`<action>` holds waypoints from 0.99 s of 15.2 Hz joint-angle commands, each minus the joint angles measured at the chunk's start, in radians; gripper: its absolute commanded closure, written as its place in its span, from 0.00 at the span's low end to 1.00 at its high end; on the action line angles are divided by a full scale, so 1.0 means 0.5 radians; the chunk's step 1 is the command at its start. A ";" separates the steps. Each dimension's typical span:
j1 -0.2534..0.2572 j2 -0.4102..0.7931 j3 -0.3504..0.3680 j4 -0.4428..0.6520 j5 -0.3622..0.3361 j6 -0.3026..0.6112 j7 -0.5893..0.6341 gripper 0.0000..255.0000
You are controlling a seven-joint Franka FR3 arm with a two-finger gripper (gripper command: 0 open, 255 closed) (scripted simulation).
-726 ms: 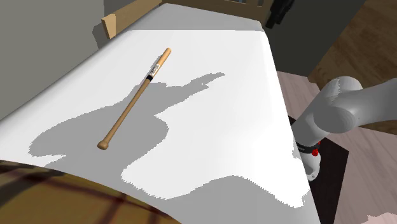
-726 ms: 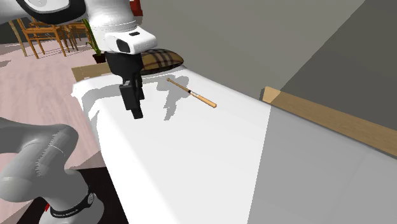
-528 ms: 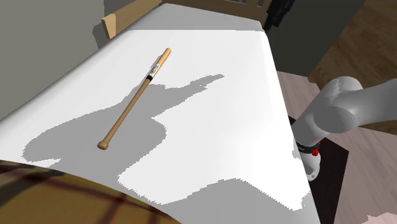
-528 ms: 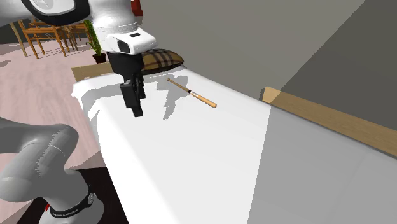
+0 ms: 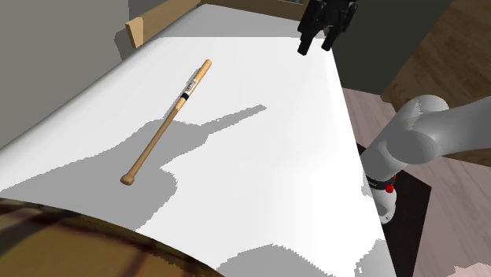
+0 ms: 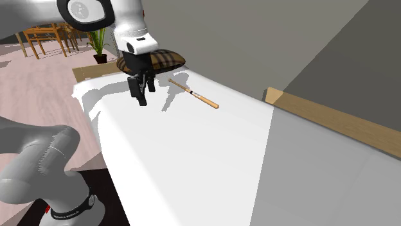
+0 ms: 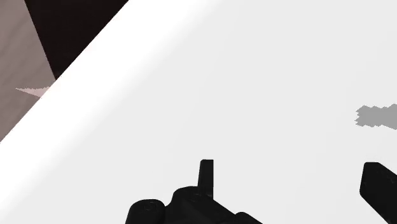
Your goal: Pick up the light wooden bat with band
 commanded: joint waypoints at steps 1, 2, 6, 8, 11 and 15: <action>-0.026 0.062 0.126 0.034 0.066 0.044 0.210 0.00; -0.041 0.095 0.189 0.054 0.095 0.066 0.310 0.00; -0.117 0.267 0.441 0.171 0.179 0.161 0.710 0.00; -0.167 0.376 0.570 0.250 0.199 0.211 0.912 0.00; -0.260 0.566 0.770 0.393 0.192 0.285 1.224 0.00; -0.416 0.879 1.066 0.626 0.093 0.378 1.671 0.00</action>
